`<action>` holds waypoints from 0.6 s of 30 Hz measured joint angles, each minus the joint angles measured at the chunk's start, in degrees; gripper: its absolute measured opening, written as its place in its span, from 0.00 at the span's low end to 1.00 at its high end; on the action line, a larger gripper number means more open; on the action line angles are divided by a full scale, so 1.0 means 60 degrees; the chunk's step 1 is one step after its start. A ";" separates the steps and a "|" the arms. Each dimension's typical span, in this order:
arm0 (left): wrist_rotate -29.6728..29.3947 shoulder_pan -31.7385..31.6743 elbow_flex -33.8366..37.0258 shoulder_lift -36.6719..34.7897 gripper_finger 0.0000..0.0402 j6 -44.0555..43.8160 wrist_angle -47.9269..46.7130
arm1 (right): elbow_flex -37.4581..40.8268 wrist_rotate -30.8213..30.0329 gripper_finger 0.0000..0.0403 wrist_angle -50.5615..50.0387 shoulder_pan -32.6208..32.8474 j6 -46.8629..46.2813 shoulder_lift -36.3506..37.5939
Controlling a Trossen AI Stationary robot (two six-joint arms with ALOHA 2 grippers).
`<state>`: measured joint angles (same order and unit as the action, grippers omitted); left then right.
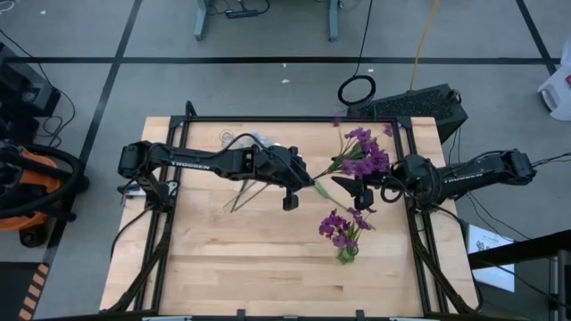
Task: Sort flowers into vase by color
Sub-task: Put the purple flower into the green vase
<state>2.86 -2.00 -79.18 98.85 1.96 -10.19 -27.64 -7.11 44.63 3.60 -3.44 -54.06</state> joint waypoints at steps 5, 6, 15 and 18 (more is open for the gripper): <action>-0.0002 0.0002 0.0000 0.0000 0.04 0.0000 0.0006 | 0.0000 0.0000 0.59 -0.0151 -0.0003 0.0188 -0.0004; -0.0009 0.0000 0.0000 0.0001 0.04 0.0000 0.0010 | 0.0000 -0.0003 0.56 -0.0154 0.0000 0.0188 -0.0004; -0.0015 0.0004 0.0000 0.0004 0.04 0.0000 0.0031 | 0.0000 -0.0056 0.27 -0.0137 0.0000 0.0261 0.0007; -0.0019 0.0004 0.0000 0.0004 0.04 -0.0004 0.0031 | 0.0000 -0.0066 0.18 -0.0132 -0.0004 0.0261 0.0007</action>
<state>2.74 -1.98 -79.18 98.87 1.93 -10.00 -27.64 -7.51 43.84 3.57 -1.87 -54.02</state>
